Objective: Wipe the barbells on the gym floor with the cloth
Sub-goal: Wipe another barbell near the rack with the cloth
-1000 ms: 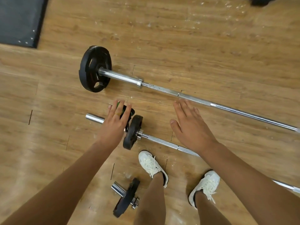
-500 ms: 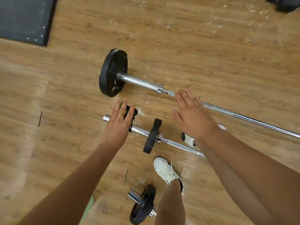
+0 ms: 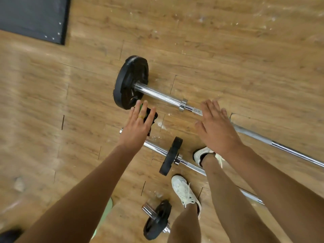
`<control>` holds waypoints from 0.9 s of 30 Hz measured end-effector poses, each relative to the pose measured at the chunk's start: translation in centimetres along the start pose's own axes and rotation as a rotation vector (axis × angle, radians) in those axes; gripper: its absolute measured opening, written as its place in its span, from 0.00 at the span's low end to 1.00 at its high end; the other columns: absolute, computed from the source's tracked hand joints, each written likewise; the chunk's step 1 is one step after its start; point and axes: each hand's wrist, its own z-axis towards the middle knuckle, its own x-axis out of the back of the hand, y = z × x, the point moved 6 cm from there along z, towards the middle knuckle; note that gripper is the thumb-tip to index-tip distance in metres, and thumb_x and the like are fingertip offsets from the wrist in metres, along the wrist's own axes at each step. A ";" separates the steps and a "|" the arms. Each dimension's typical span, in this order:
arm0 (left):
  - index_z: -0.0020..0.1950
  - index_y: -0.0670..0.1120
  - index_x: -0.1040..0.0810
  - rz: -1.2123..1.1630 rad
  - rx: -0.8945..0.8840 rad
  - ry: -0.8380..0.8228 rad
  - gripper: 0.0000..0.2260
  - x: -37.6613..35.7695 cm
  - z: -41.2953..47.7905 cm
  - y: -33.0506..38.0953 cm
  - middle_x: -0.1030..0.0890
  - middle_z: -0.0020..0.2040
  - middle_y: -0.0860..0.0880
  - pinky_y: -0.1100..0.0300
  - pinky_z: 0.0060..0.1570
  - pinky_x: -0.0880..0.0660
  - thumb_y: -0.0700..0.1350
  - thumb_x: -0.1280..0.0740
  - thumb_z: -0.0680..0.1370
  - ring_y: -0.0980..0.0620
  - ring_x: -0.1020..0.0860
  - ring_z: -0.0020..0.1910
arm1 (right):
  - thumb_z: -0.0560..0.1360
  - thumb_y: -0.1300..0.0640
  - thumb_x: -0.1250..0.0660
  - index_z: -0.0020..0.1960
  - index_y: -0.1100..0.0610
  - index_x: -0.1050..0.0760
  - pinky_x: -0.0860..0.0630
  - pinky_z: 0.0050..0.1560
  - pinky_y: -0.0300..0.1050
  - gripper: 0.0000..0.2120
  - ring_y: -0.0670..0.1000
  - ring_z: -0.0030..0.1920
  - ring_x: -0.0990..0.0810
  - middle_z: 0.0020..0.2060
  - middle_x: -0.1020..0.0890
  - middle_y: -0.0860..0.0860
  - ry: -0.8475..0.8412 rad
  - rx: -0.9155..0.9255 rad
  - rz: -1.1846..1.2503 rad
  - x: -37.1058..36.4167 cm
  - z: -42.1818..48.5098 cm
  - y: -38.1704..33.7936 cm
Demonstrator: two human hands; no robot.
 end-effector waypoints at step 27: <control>0.83 0.43 0.53 0.081 -0.095 -0.032 0.41 0.7 12.5 -7.6 0.52 0.82 0.38 0.46 0.77 0.61 0.35 0.30 0.78 0.38 0.58 0.81 | 0.84 0.51 0.48 0.81 0.62 0.51 0.54 0.79 0.57 0.30 0.57 0.81 0.55 0.81 0.47 0.59 -0.028 -0.174 0.056 -1.0 6.0 2.9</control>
